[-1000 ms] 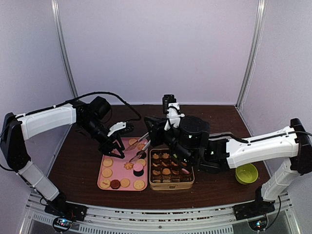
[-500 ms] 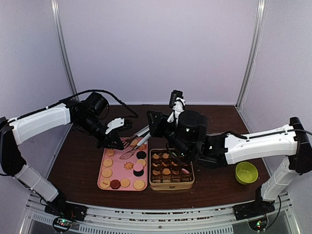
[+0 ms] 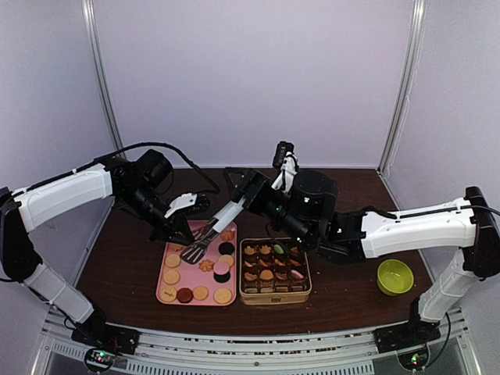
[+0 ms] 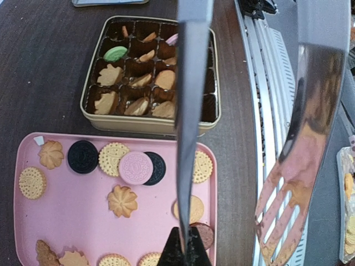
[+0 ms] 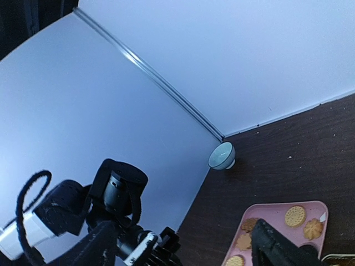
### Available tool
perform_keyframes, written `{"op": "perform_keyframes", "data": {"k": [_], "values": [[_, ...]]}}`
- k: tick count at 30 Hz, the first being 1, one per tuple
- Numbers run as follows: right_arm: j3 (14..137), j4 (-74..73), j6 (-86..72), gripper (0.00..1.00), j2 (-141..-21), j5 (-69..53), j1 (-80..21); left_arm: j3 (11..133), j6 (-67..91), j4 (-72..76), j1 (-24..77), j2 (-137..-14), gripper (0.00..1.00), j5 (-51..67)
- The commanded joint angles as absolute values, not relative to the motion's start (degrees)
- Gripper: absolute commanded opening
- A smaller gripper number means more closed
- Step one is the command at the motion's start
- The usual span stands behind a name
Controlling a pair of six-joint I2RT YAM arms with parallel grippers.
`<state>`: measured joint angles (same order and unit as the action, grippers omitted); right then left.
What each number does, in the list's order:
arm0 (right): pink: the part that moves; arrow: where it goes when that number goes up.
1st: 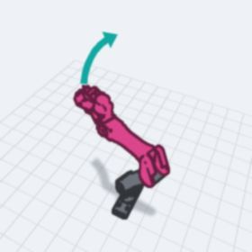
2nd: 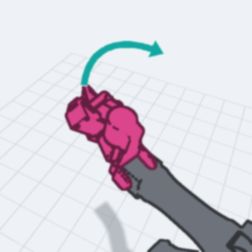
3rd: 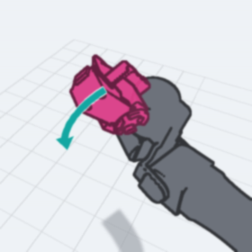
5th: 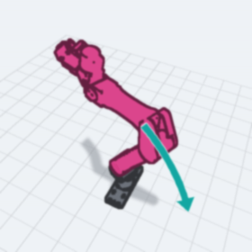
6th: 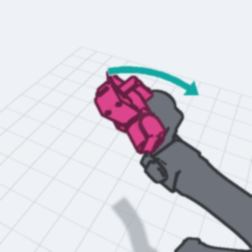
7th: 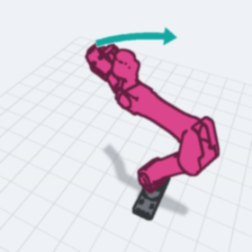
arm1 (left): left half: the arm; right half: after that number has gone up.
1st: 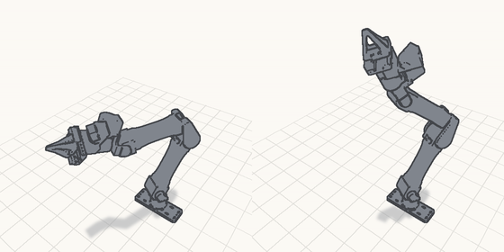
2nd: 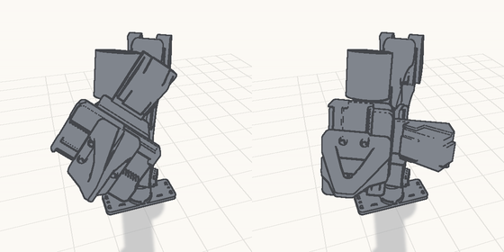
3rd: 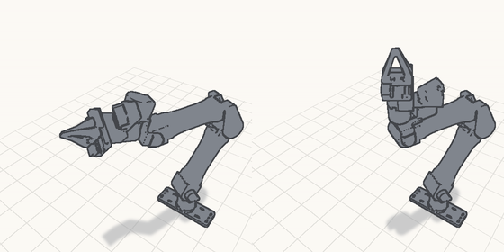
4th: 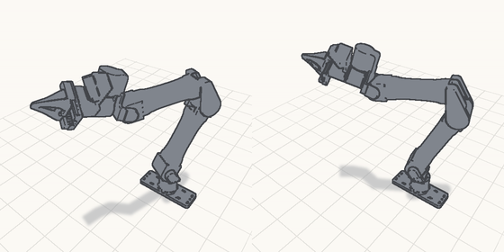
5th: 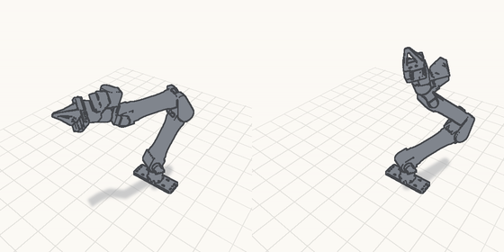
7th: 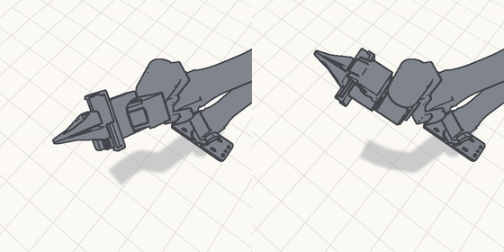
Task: Pack the cookies
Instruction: Pass from the right arm to the left, then pass from the left arm to the right
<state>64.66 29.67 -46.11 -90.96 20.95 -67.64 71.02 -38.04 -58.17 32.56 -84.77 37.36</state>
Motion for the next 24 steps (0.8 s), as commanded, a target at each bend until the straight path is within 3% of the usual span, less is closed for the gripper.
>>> {"op": "perform_keyframes", "data": {"k": [1,3,9,14,18,24], "values": [[61.43,32.88,-43.20,0.93,-85.97,8.65,-64.94,74.51,-40.04,-63.29,32.24,-85.66,0.00,45.01],[58.65,35.35,-40.30,1.00,-84.21,1.83,-64.21,76.08,-40.70,-65.85,32.22,-86.54,0.00,48.15],[50.64,41.77,-34.82,1.00,-80.25,-16.30,-62.30,81.14,-42.44,-72.88,32.18,-88.60,0.00,55.71],[53.84,36.94,-31.37,0.98,-81.71,-26.70,-61.31,83.91,-45.52,-79.58,32.20,-90.36,0.00,59.67],[59.61,28.57,-26.06,0.94,-84.09,-30.43,-61.19,85.44,-49.29,-85.27,32.18,-92.02,0.00,62.24],[60.30,30.38,-23.85,0.90,-85.50,-29.22,-61.08,87.10,-53.18,-90.47,32.36,-92.71,0.00,64.92]]}}
